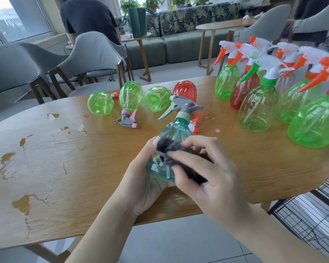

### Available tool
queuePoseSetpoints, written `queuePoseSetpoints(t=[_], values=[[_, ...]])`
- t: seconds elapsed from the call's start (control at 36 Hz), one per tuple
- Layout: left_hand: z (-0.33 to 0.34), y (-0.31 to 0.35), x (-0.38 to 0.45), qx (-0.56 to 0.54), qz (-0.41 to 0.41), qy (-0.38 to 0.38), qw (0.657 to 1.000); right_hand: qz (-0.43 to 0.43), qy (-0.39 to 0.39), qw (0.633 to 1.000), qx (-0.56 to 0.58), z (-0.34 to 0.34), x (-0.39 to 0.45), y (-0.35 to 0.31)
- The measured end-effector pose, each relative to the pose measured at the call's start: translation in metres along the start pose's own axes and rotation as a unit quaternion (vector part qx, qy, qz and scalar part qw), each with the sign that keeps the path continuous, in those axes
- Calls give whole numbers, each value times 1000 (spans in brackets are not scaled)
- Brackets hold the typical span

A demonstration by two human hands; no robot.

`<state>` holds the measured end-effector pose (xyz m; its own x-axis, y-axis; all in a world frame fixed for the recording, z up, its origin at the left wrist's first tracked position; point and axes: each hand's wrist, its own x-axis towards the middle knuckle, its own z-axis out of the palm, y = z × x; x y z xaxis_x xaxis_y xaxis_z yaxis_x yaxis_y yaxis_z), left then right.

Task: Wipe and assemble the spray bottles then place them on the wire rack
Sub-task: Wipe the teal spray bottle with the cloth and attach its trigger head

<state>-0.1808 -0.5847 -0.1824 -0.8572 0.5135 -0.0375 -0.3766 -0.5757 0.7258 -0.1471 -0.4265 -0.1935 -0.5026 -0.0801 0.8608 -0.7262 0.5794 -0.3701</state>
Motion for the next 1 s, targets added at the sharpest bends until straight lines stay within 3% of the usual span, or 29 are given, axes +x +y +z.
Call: queuePoseSetpoints(t=[0.17, 0.33, 0.42, 0.61, 0.81, 1.0], values=[[-3, 2, 0, -24, -32, -20, 999, -107, -28, 993, -49, 3, -3, 0], [-2, 1, 1, -6, -17, -12, 1000, -135, -33, 988, -70, -2, -2, 5], [-2, 2, 3, 5, 6, -5, 1000, -104, -9, 991, -79, -6, 4, 10], [-5, -3, 3, 49, 3, -5, 999, 62, 42, 995, -72, -10, 17, 23], [-8, -2, 3, 58, 16, -5, 998, 32, 43, 998, -37, -2, 4, 10], [-8, -3, 2, 77, 8, 0, 997, 91, 63, 993, -41, -7, 14, 21]])
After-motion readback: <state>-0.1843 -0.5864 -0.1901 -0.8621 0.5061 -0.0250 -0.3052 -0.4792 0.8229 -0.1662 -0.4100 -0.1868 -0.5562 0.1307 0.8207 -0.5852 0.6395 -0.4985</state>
